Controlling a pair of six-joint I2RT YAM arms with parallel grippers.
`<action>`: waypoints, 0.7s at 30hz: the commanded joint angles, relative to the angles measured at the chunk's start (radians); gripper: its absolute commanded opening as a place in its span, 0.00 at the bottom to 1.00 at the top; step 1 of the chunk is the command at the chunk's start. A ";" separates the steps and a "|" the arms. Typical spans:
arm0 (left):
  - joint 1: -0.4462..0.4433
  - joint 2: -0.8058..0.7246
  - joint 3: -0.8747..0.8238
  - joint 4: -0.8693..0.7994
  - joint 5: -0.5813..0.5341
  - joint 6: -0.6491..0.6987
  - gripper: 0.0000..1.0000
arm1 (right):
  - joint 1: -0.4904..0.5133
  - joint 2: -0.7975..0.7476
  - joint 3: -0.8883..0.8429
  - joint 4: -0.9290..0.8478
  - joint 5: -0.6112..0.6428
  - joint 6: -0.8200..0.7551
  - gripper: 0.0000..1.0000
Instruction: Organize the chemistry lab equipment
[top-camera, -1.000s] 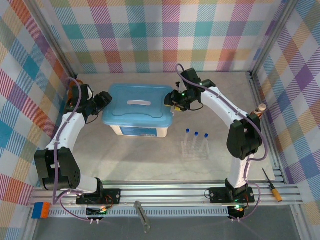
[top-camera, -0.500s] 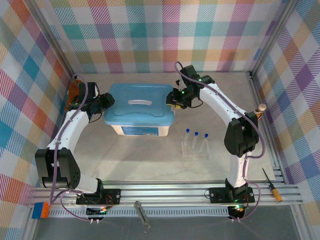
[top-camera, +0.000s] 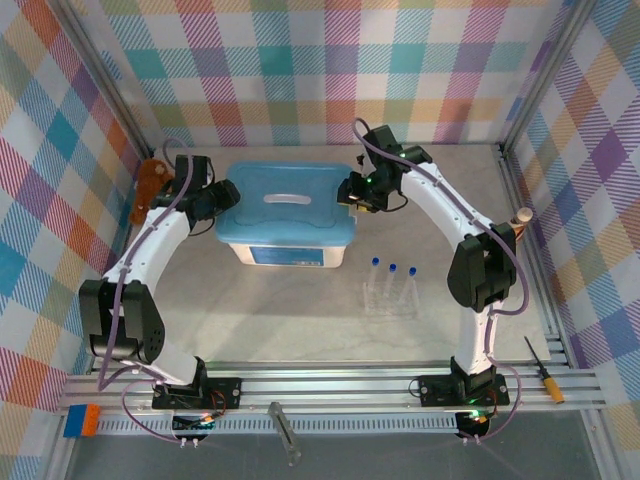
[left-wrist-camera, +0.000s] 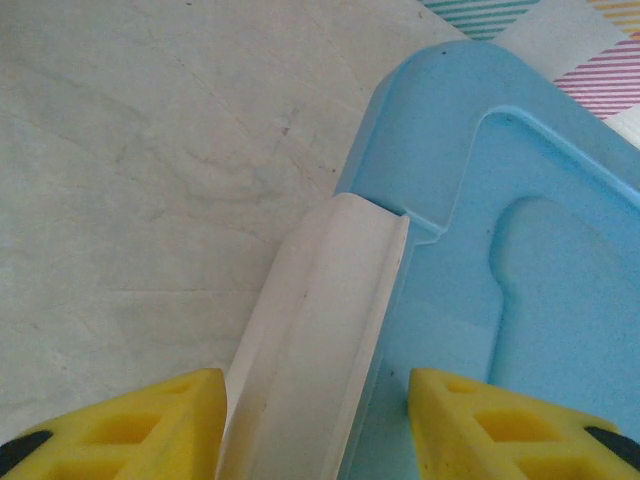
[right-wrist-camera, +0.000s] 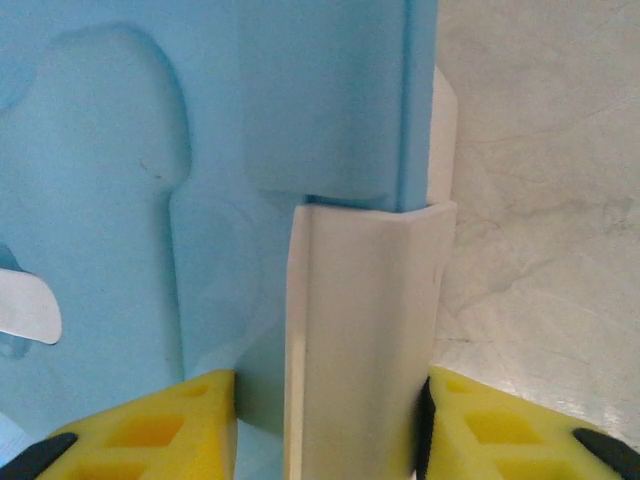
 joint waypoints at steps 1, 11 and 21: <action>-0.116 0.083 0.004 0.000 0.214 -0.074 0.50 | 0.031 0.043 0.036 0.037 -0.075 -0.020 0.44; -0.129 0.135 0.080 0.007 0.188 -0.092 0.52 | 0.006 0.137 0.192 -0.010 -0.111 -0.030 0.48; -0.088 -0.013 0.104 -0.105 0.051 -0.048 0.67 | -0.030 -0.047 0.009 0.041 -0.055 -0.037 0.76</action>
